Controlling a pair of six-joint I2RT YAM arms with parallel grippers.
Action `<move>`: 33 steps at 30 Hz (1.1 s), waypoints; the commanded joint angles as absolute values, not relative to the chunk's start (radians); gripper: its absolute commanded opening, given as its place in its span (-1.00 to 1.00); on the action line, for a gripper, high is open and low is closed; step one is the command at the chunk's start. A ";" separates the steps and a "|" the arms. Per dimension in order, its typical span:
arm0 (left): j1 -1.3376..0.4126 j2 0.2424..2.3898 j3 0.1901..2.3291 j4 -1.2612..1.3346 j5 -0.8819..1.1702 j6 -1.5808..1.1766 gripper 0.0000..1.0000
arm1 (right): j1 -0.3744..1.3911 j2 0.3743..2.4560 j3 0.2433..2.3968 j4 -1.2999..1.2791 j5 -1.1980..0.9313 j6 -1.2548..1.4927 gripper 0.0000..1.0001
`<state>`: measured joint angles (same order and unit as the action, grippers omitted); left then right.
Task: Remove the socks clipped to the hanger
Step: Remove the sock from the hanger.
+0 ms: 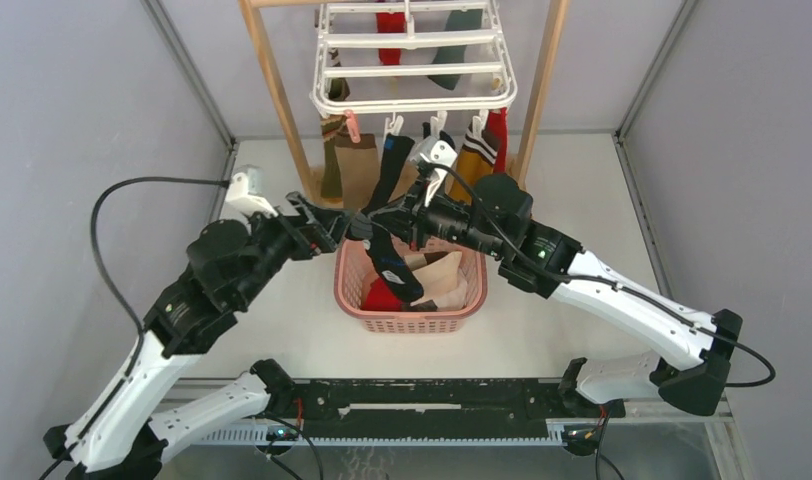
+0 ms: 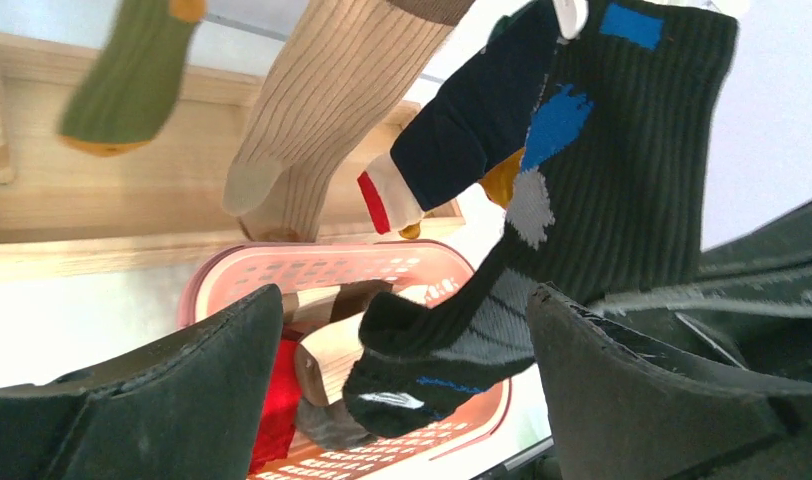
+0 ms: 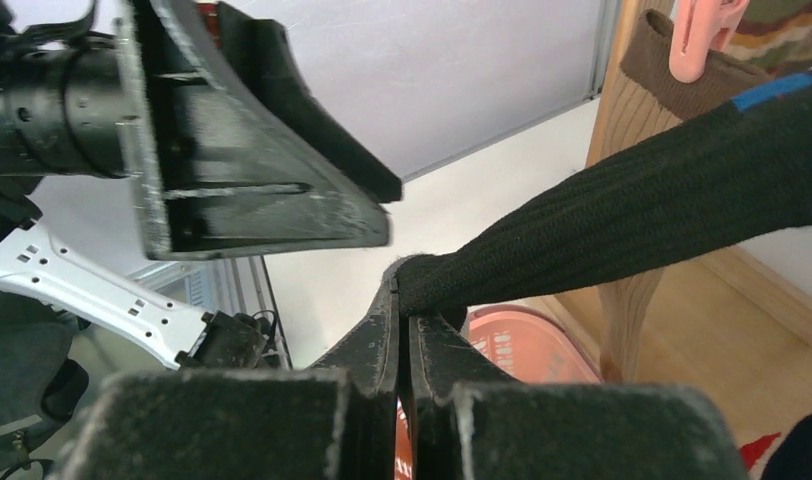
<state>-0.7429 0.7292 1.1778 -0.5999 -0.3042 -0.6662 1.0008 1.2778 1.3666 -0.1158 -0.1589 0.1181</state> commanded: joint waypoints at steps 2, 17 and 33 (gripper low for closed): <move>-0.737 0.827 1.279 -0.470 -0.238 -0.678 0.89 | 0.999 1.210 1.322 -0.100 -0.152 0.138 -1.00; -0.738 1.047 1.454 -0.371 -0.157 -0.703 0.88 | 0.988 1.112 1.225 -0.142 -0.114 0.135 -1.00; -0.803 1.160 1.560 -0.367 -0.198 -0.710 0.86 | 1.050 1.075 1.198 -0.243 0.224 0.017 -1.00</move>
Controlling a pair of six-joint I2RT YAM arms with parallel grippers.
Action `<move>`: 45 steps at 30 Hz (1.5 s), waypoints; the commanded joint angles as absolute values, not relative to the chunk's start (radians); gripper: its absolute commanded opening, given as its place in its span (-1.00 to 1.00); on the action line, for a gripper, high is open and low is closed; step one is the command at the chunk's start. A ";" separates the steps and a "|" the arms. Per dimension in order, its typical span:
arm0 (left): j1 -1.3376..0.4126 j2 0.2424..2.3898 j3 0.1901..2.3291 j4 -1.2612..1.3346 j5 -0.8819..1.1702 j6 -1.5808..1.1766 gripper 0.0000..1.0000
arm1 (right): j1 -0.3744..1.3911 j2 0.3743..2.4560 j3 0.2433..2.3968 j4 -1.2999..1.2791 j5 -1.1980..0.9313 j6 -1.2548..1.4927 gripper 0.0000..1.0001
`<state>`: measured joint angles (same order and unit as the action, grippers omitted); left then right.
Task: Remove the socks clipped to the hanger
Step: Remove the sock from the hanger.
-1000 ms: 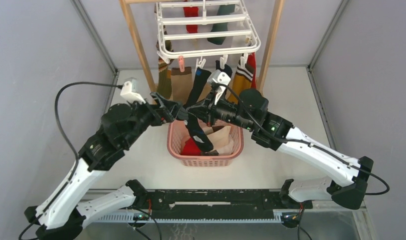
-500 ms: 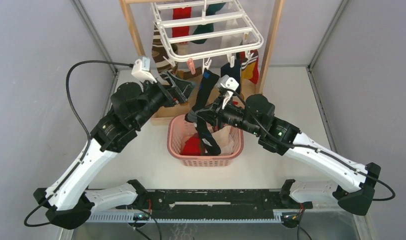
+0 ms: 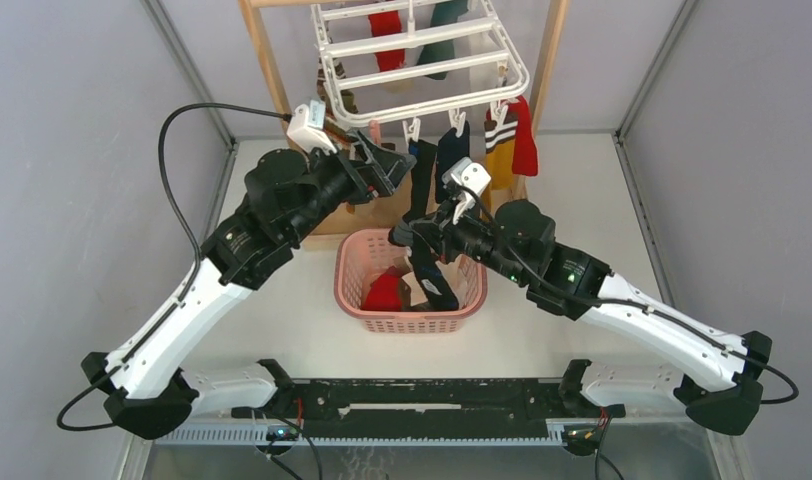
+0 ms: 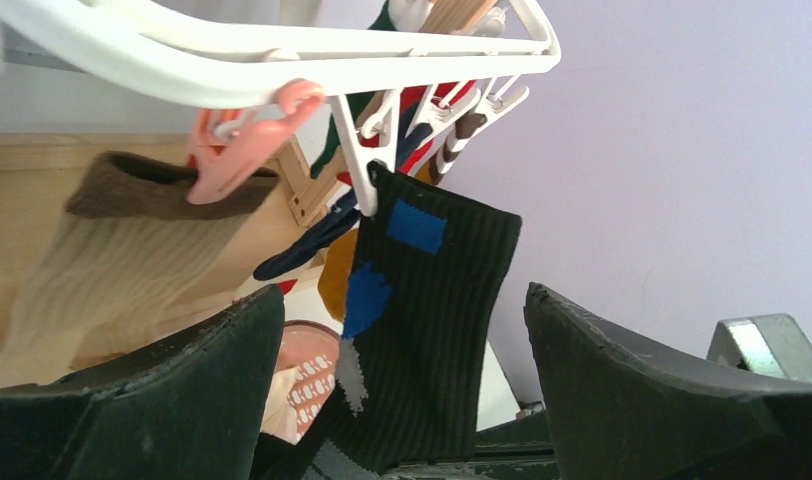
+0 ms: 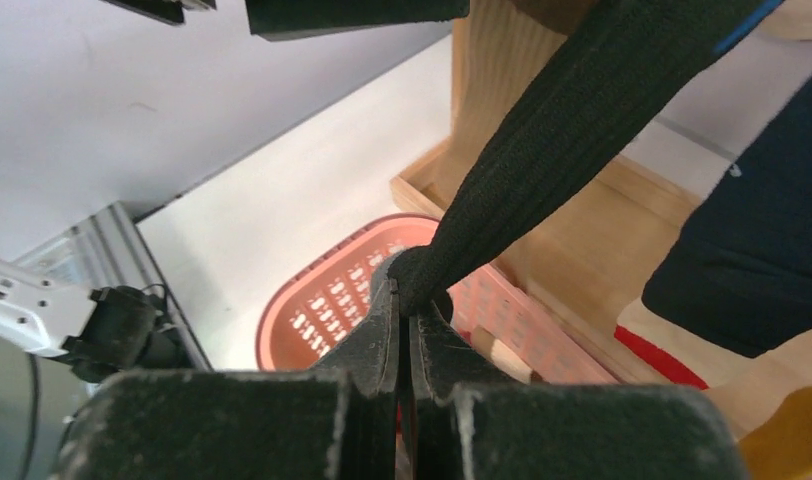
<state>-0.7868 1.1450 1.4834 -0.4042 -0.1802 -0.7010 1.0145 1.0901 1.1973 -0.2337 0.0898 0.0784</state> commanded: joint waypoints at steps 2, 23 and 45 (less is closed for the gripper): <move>-0.810 1.175 1.574 -0.369 -0.207 -0.709 0.85 | 1.062 1.076 1.198 -0.249 0.265 0.003 -1.00; -0.815 1.386 1.747 -0.399 -0.264 -0.726 0.60 | 1.072 1.066 1.182 -0.224 0.281 -0.031 -1.00; -0.814 1.457 1.824 -0.400 -0.267 -0.721 0.45 | 1.070 1.015 1.131 -0.182 0.231 -0.086 -1.00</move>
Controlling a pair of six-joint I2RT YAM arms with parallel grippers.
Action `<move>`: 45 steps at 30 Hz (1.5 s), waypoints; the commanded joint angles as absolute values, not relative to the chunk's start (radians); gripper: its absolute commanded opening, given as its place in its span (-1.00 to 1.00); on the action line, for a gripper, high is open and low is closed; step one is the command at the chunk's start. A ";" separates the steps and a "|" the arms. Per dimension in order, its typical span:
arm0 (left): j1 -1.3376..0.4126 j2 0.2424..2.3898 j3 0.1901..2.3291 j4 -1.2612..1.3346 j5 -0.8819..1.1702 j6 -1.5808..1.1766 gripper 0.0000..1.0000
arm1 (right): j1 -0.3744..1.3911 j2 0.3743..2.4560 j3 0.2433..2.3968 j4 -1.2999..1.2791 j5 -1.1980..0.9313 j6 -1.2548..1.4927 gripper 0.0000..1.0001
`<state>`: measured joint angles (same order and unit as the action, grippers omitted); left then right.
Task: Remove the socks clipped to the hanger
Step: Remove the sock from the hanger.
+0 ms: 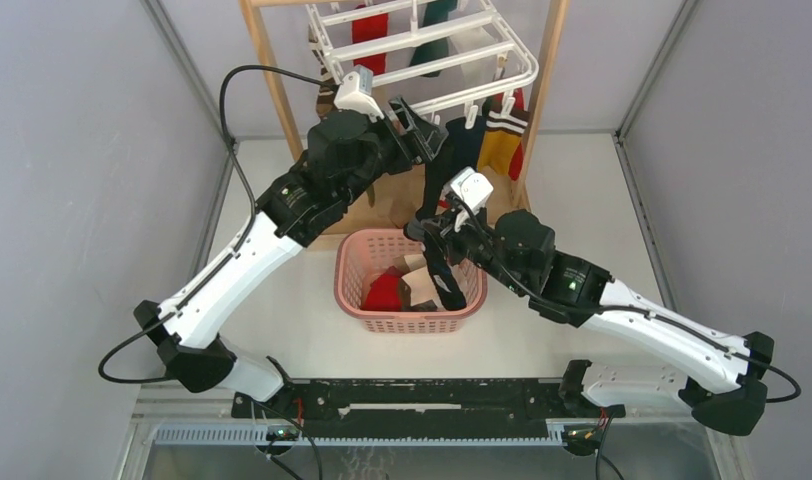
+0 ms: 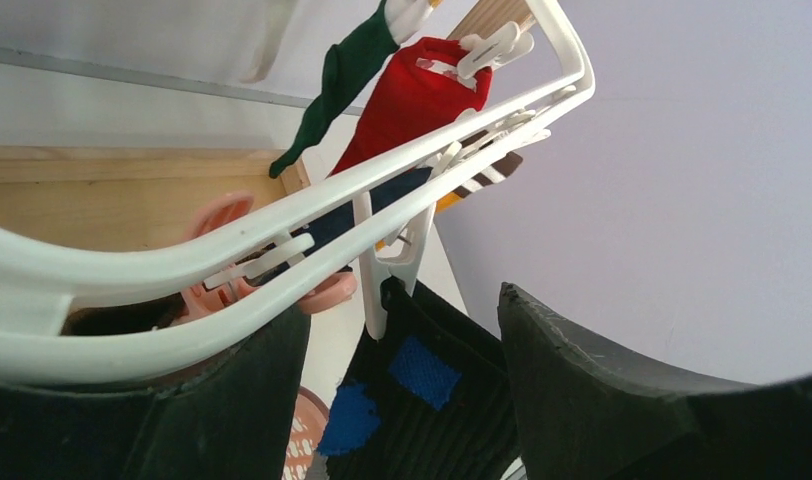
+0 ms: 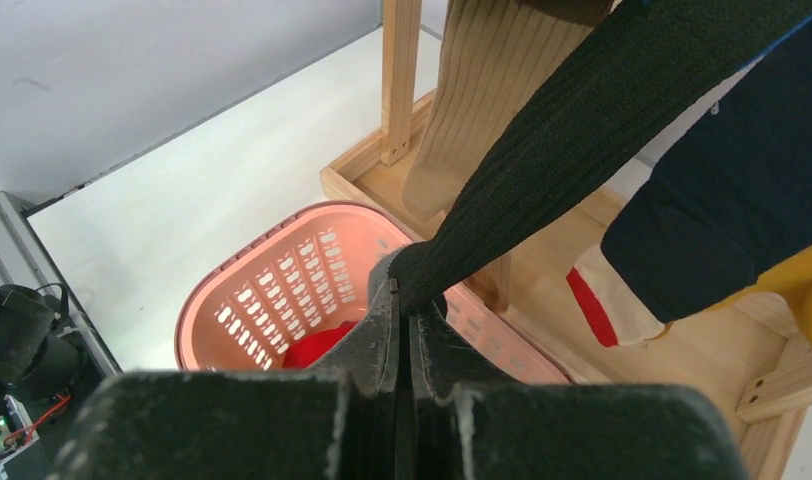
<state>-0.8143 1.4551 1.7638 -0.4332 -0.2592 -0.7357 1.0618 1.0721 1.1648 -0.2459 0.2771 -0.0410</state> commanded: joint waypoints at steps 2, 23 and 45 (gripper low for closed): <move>-0.810 1.457 1.823 -0.404 -0.270 -0.716 0.45 | 1.062 0.993 1.097 -0.152 0.198 -0.111 -1.00; -0.787 1.548 1.888 -0.402 -0.249 -0.742 0.41 | 0.781 0.984 0.881 0.133 -0.156 0.098 -1.00; -0.770 1.480 1.793 -0.352 -0.263 -0.730 0.36 | 0.776 0.969 0.877 0.149 -0.164 0.107 -1.00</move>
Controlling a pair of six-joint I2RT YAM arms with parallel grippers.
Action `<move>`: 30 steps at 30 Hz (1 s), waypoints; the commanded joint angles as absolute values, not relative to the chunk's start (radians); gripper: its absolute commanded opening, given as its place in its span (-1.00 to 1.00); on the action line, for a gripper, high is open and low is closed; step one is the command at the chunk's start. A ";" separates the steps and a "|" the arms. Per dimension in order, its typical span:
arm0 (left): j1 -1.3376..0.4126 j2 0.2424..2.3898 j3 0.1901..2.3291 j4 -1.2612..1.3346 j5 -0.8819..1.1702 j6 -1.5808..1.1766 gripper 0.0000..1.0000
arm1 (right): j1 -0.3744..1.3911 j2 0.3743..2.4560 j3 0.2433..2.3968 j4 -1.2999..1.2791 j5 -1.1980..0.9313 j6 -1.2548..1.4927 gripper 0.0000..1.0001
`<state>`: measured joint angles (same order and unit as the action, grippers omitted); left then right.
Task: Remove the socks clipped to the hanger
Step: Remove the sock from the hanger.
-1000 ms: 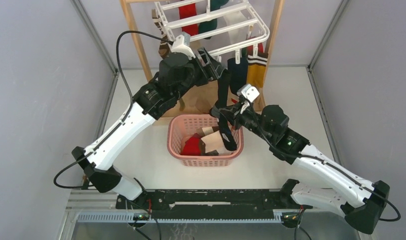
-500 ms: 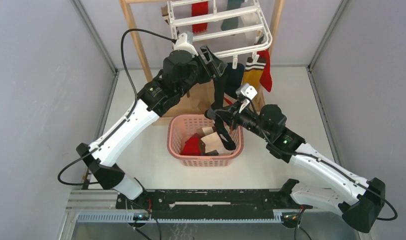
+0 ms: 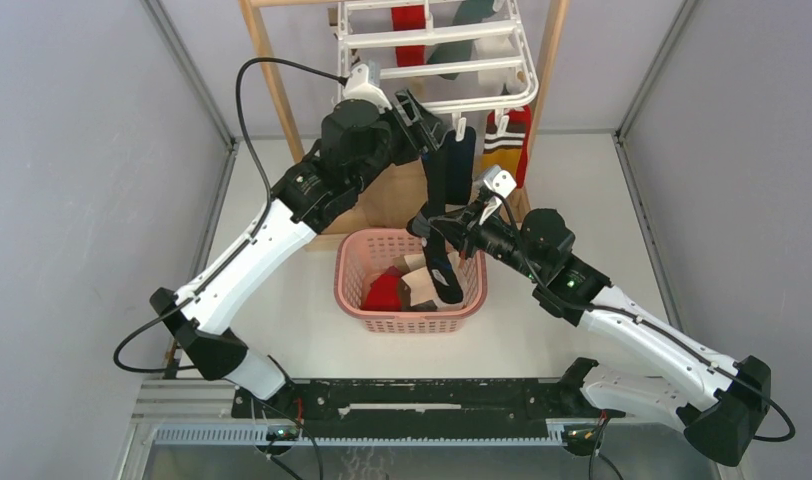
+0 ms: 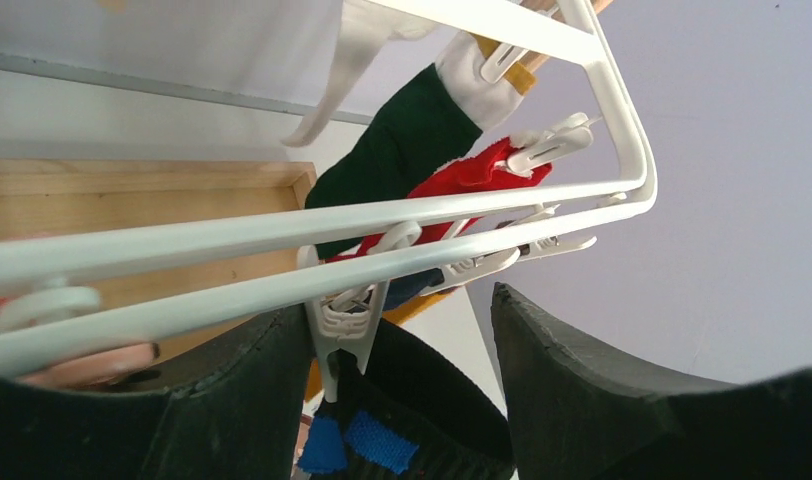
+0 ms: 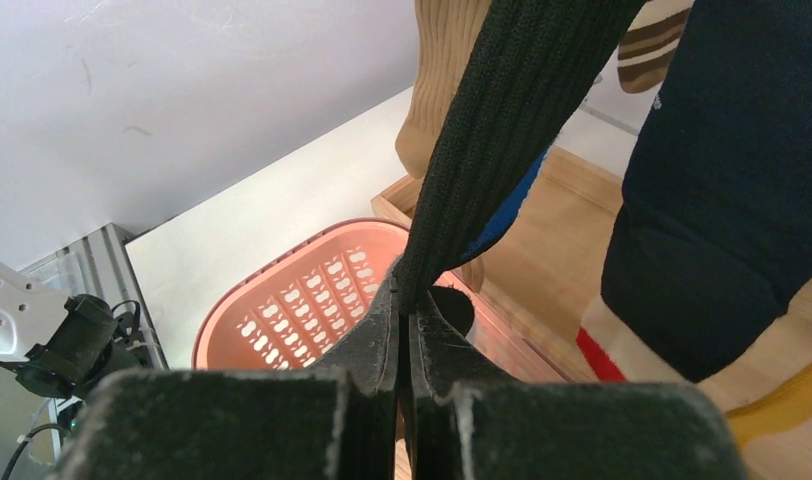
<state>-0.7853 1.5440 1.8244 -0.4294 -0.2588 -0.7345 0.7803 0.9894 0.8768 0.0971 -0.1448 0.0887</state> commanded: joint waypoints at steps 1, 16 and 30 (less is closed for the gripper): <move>-0.767 1.469 1.775 -0.336 -0.257 -0.730 0.32 | 0.776 0.970 0.877 0.150 -0.165 0.107 -1.00; -0.727 1.451 1.692 -0.231 -0.176 -0.750 0.13 | 0.772 0.966 0.877 0.153 -0.175 0.108 -1.00; -0.728 1.476 1.706 -0.230 -0.185 -0.743 -0.01 | 0.767 0.948 0.877 0.134 -0.182 0.094 -1.00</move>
